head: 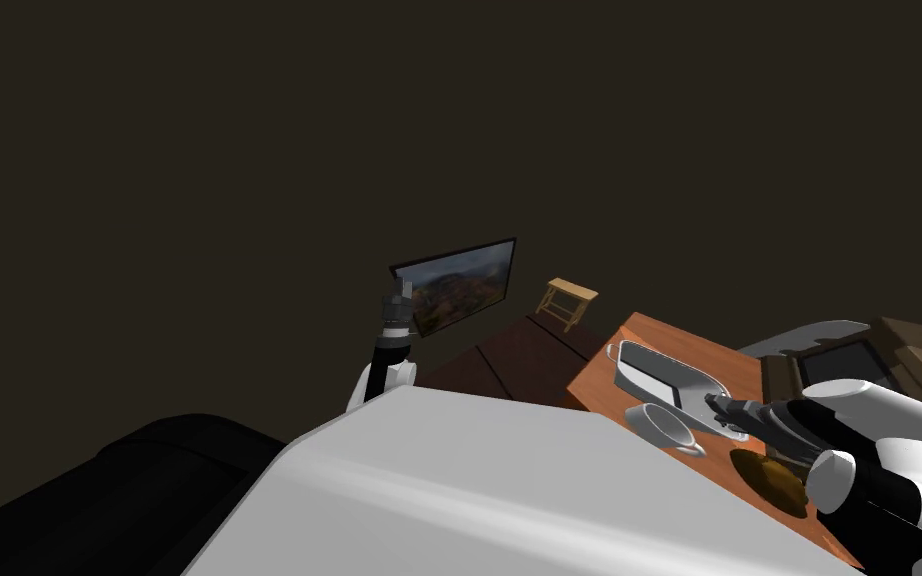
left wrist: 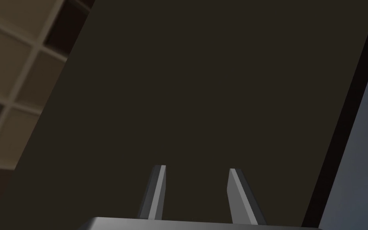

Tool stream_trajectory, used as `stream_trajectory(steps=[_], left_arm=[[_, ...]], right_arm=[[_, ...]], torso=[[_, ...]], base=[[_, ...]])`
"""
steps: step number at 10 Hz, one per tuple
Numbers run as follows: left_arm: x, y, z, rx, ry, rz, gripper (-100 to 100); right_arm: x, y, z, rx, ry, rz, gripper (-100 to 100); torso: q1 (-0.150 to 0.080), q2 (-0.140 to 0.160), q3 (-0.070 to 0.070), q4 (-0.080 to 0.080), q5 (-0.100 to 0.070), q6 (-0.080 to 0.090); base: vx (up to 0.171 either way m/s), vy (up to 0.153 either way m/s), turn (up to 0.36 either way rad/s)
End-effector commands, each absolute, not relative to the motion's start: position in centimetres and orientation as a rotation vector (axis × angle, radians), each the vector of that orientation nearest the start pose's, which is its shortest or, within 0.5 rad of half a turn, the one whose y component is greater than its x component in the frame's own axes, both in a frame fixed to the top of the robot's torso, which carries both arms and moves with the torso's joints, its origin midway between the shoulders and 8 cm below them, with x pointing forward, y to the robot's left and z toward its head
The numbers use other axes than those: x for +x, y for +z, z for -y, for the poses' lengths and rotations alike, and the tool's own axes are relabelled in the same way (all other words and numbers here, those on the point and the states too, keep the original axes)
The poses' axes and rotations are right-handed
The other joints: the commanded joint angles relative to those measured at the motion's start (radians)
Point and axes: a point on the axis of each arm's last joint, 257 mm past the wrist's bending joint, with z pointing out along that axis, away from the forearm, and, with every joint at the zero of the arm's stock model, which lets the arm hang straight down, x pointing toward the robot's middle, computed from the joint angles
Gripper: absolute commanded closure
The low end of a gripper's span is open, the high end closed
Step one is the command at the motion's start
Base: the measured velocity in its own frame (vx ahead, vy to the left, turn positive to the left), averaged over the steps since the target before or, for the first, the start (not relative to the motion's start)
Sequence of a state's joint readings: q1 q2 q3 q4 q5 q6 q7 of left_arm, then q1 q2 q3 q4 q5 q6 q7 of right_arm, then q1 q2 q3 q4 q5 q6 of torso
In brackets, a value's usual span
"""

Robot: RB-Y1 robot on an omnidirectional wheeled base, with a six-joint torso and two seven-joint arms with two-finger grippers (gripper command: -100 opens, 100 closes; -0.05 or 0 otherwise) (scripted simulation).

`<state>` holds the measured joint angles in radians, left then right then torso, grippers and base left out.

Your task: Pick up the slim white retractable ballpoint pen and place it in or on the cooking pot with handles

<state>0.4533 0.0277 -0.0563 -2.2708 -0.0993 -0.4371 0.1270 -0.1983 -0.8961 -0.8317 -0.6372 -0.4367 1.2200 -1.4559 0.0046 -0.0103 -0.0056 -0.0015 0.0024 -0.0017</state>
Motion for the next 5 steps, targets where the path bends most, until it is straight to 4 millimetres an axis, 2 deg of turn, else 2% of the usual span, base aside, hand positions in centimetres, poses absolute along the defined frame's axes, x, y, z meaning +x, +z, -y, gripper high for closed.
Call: stream_trajectory(steps=[1, 2, 3, 4, 5], left_arm=[[36.3, 2.2, -24.3, -0.658, -1.419, -0.686, 0], [36.3, 2.2, -24.3, -0.658, -1.419, -0.686, 0], [36.3, 2.2, -24.3, -0.658, -1.419, -0.686, 0], [36.3, 2.2, -24.3, -0.658, -1.420, -0.686, 0], [36.3, 2.2, -24.3, -0.658, -1.420, -0.686, 0]], right_arm=[[22.8, -35.6, 72.8, -2.868, -0.413, -1.490, 100], [23.9, -34.7, 72.5, -2.869, -0.420, -1.485, 100], [23.2, -35.2, 72.7, -2.870, -0.419, -1.485, 100], [23.4, -35.1, 72.7, -2.868, -0.421, -1.486, -100], [23.4, -35.1, 72.7, -2.868, -0.422, -1.486, -100]], torso=[[0.000, 0.000, 0.000, 0.000, 0.000, 0.000], [0.000, 0.001, 0.001, 0.000, 0.000, 0.000], [-0.001, 0.000, 0.000, 0.000, 0.000, 0.000], [-0.002, 0.005, 0.002, 0.000, -0.001, 0.002], [-0.002, 0.010, 0.005, 0.001, -0.001, 0.002]], base=[[0.150, 0.005, -0.001], [0.181, -0.008, -0.032], [0.090, -0.004, 0.009], [0.017, 0.000, 0.009], [0.008, 0.000, 0.001]])
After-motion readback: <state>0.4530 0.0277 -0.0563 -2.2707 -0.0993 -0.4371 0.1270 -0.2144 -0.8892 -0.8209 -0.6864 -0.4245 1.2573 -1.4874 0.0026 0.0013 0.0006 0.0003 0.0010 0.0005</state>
